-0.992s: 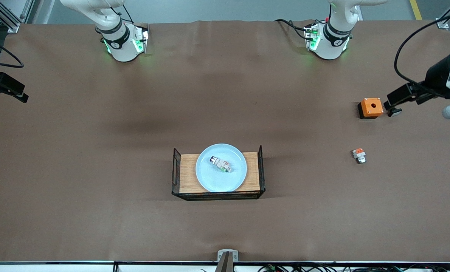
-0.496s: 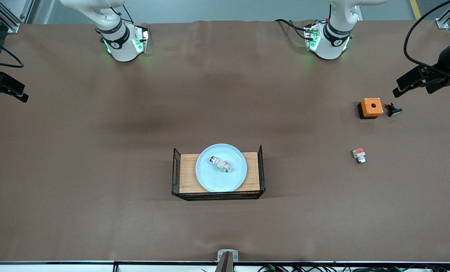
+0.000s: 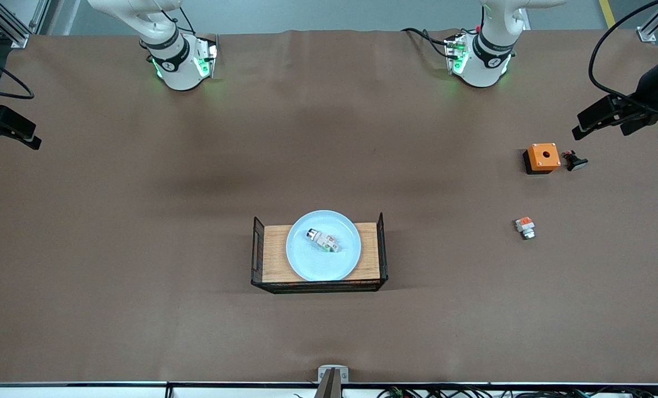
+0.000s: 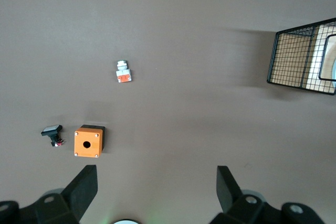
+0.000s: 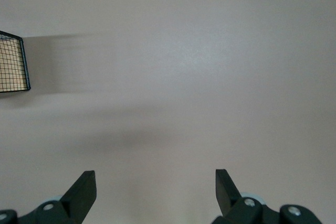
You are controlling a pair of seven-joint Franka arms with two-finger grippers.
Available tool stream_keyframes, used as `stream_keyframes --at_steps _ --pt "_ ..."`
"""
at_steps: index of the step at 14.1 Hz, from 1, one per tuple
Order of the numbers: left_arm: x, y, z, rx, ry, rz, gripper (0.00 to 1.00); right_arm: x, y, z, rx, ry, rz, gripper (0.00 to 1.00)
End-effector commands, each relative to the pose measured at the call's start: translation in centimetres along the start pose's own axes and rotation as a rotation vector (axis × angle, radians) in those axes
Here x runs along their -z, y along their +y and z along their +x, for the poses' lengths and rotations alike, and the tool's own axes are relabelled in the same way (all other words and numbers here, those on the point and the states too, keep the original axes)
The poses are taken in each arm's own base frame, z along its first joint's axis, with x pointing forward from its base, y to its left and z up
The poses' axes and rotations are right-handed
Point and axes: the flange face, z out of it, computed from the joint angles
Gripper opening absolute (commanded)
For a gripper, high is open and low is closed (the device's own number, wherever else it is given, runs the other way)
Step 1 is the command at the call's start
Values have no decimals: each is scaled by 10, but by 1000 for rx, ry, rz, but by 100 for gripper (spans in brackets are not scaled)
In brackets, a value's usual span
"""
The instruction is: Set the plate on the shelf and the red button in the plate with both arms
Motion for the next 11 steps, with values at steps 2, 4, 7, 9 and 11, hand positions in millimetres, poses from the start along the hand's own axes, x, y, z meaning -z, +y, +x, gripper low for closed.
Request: stream_keyframes --at_steps 2,4,7,9,11 --pt "8 -1 -16 -15 28 14 100 5 3 -1 2 4 -3 100" --pt "15 0 -12 -14 46 4 100 5 1 -1 7 4 -2 100" --pt "9 0 -6 -12 35 2 100 5 1 -1 7 6 -2 100" --pt "8 1 -6 -12 38 0 100 5 1 -1 7 6 -2 100" --pt "7 2 -5 -13 36 0 100 5 0 -1 8 6 -2 100"
